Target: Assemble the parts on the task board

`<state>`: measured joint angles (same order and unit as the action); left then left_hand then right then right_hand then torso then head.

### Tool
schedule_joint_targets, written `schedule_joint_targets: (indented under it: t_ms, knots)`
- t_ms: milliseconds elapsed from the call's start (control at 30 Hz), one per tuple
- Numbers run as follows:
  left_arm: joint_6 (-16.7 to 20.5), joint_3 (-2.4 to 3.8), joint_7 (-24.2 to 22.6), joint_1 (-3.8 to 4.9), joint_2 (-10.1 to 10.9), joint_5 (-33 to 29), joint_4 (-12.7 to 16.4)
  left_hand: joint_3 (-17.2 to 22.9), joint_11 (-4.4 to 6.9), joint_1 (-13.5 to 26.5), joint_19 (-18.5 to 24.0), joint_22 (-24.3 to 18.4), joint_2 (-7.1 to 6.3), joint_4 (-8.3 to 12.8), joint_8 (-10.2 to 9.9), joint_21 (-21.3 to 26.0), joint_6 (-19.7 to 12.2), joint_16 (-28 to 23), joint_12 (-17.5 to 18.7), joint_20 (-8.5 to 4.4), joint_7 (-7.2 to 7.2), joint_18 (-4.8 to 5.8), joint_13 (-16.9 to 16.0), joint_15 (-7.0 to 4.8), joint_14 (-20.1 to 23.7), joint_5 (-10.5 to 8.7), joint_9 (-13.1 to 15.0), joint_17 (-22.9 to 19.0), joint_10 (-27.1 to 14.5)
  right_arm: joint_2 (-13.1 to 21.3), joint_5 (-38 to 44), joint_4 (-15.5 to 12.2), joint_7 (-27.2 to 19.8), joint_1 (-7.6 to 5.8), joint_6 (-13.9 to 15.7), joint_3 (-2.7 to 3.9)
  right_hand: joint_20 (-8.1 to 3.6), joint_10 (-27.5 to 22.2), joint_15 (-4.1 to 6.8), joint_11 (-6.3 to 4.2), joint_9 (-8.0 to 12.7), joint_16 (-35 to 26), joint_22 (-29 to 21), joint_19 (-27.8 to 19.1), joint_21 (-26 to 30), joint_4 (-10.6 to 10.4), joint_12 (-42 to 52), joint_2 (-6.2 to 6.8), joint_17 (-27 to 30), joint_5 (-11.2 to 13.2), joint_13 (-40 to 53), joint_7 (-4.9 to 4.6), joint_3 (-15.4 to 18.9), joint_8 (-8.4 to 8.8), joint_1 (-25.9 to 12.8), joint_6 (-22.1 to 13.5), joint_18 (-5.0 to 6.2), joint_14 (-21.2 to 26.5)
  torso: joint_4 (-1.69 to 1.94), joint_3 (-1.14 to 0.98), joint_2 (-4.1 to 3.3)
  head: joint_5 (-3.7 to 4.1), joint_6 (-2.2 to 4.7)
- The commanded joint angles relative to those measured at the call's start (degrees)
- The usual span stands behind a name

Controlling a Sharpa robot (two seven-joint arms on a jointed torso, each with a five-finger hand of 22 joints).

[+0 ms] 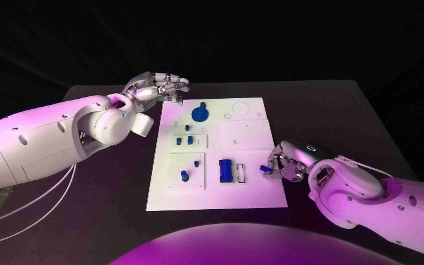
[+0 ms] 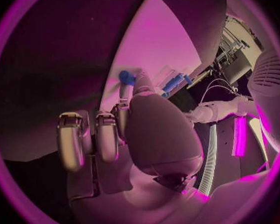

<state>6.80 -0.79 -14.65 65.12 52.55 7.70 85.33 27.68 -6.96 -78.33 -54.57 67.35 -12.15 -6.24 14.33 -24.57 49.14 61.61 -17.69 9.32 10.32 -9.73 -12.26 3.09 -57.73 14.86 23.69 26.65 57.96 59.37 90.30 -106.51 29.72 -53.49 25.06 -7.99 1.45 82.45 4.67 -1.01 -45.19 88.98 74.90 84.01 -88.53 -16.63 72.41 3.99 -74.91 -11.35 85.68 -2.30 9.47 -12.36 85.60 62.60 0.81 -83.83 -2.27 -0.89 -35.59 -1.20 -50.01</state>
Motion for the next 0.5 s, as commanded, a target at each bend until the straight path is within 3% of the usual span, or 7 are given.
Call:
schedule_joint_targets:
  t_ms: [33,100,133,167,233,267,500]
  knots:
    - [-0.83,0.04,-0.28,0.01,-0.04,-0.02,0.18,0.40,-0.10,-0.14,-0.06,0.06,-0.07,0.08,0.29,0.22,-0.32,-0.28,-0.33,-0.04,0.11,-0.58,0.09,0.08,0.37,0.23,0.09,-0.09,-0.35,-0.15,1.00,0.10,1.41,0.57,-2.50,-0.43,-0.14,0.18,0.36,-0.76,7.41,-0.13,14.69,5.37,-0.20,-0.14,0.27,-3.54,-12.45,3.08,-6.10,-0.12,-6.18,0.81,7.35,1.01,-0.51,-5.55,-0.01,0.06,0.01,-0.05,0.01]
    - [-0.83,0.04,-0.28,0.01,-0.03,-0.02,0.18,0.40,-0.10,-0.14,-0.06,0.06,-0.07,0.08,0.29,0.22,-0.32,-0.28,-0.33,-0.04,0.11,-0.58,0.09,0.08,0.37,0.23,0.09,-0.09,-0.35,-0.10,0.69,-0.19,1.35,0.58,-1.95,-0.43,-0.21,0.21,0.39,-0.80,7.70,-0.11,14.72,5.40,-0.27,-0.26,0.44,-2.73,-12.49,2.03,-5.97,-0.18,-10.61,1.08,8.06,1.25,-0.53,-5.56,0.00,0.06,0.02,-0.01,0.01]
    - [-0.83,0.04,-0.27,0.01,-0.03,-0.02,0.19,0.40,-0.10,-0.14,-0.06,0.06,-0.07,0.08,0.29,0.22,-0.32,-0.28,-0.33,-0.04,0.11,-0.58,0.09,0.08,0.37,0.23,0.09,-0.09,-0.35,-0.03,0.35,-0.50,1.31,0.58,-1.46,-0.42,-0.24,0.50,0.06,-0.79,6.86,-0.09,14.77,5.48,-0.44,-0.59,0.73,-0.14,-12.57,0.89,-5.83,-0.90,-18.85,0.65,6.49,0.91,-0.56,-5.58,0.01,0.07,0.03,0.00,0.01]
    - [-0.83,0.04,-0.27,0.01,-0.02,-0.02,0.18,0.40,-0.10,-0.14,-0.06,0.06,-0.07,0.08,0.29,0.22,-0.32,-0.28,-0.33,-0.04,0.11,-0.58,0.09,0.08,0.37,0.23,0.09,-0.09,-0.35,0.02,0.14,-0.68,1.29,0.58,-1.21,-0.42,-0.17,0.59,0.06,-0.74,6.55,-0.09,14.77,5.49,-0.45,-0.04,0.82,1.16,-12.58,0.99,-5.78,-0.43,-21.62,0.49,5.84,0.72,-0.57,-5.58,0.00,0.07,0.03,0.00,0.01]
    - [-0.79,0.04,-0.25,0.01,-0.02,-0.02,0.16,0.40,-0.10,-0.14,-0.06,0.06,-0.07,0.08,0.29,0.22,-0.32,-0.28,-0.33,-0.04,0.11,-0.58,0.09,0.08,0.37,0.23,0.09,-0.09,-0.35,0.21,-0.75,-1.41,1.21,0.54,-0.30,-0.41,0.04,1.07,0.14,-0.68,4.34,-0.07,14.82,5.56,-0.59,1.04,1.25,7.52,-12.66,1.13,-5.55,-0.48,-38.33,-0.99,-0.91,0.31,-0.60,-5.60,0.01,0.09,0.03,0.03,0.01]
    - [-0.78,0.04,-0.25,0.01,-0.02,-0.02,0.16,0.40,-0.10,-0.14,-0.06,0.06,-0.07,0.08,0.29,0.22,-0.32,-0.28,-0.33,-0.04,0.11,-0.58,0.09,0.08,0.37,0.23,0.09,-0.09,-0.35,0.28,-1.19,-1.73,1.18,0.48,0.07,-0.41,0.09,1.27,0.10,-1.14,2.57,-0.06,14.86,5.62,-0.73,3.86,1.55,10.20,-12.70,1.44,-5.37,-0.55,-46.06,-2.22,-5.23,-0.11,-0.63,-5.62,0.02,0.11,0.04,0.06,0.01]
    - [-0.85,0.04,-0.19,0.01,-0.11,-0.02,0.16,0.40,-0.10,-0.14,-0.06,0.06,-0.07,0.08,0.29,0.22,-0.32,-0.28,-0.33,-0.04,0.11,-0.58,0.09,0.08,0.37,0.23,0.09,-0.09,-0.35,0.04,-5.96,-4.26,0.71,-1.34,2.97,-0.37,-0.05,1.77,0.39,-0.77,0.48,0.01,14.95,5.77,-1.02,9.19,2.37,10.57,-12.87,1.65,-4.85,-0.04,-52.60,-3.60,-14.42,-0.62,-0.70,-5.67,0.03,0.16,0.02,0.16,0.01]
